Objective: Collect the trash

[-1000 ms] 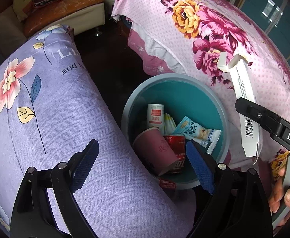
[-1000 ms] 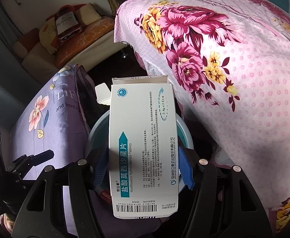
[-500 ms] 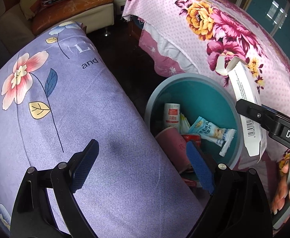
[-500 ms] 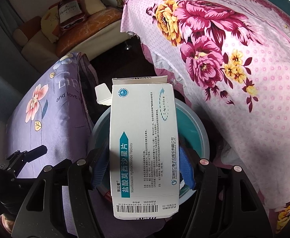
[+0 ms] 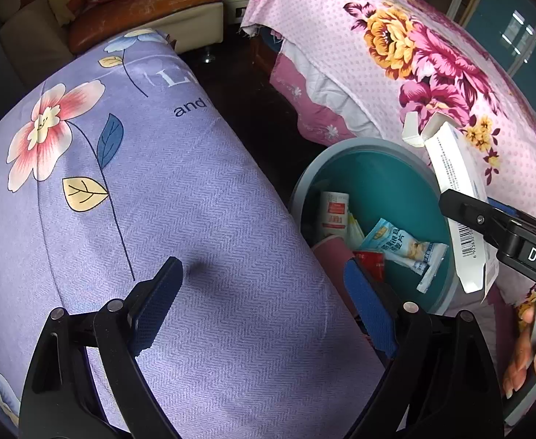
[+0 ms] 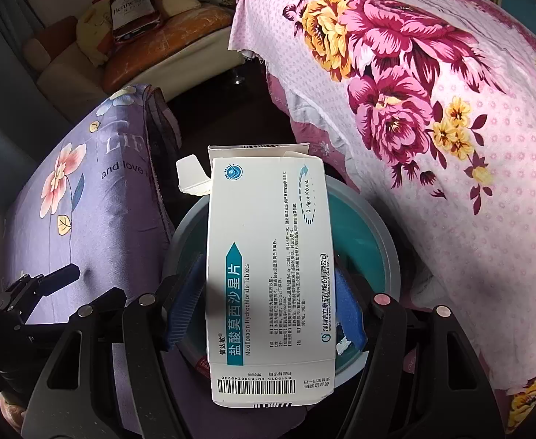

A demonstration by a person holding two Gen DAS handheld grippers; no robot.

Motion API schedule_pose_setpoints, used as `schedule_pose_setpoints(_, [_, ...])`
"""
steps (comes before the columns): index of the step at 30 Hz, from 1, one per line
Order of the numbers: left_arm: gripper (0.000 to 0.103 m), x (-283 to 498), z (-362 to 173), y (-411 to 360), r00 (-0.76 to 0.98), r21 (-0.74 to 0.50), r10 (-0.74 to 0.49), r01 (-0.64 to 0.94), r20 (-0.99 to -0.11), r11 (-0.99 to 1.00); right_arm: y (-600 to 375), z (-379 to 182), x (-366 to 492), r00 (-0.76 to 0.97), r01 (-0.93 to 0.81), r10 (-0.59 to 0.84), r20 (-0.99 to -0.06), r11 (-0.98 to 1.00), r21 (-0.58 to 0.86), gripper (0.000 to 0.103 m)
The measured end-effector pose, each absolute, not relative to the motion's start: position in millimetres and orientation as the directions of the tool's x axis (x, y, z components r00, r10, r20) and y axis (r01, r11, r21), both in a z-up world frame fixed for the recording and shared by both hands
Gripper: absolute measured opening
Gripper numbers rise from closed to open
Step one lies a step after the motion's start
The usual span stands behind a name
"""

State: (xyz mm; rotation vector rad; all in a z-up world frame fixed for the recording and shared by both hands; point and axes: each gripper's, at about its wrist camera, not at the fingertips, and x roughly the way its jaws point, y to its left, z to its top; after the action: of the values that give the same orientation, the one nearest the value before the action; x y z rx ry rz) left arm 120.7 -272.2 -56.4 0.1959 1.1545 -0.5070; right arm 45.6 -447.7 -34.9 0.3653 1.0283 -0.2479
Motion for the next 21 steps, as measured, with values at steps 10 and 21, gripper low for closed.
schedule_pose_setpoints(10, [0.090,120,-58,-272,0.305,-0.105,-0.278,0.480,-0.911,0.871,-447,-33,45,0.502,0.373,-0.034,-0.864,0.910,0.181,0.072])
schedule_pose_setpoints(21, [0.090,110,-52,-268,0.287,-0.121,-0.282,0.473,-0.915,0.873,-447,-24,29,0.509,0.369,0.001,-0.861,0.903,0.219,0.086])
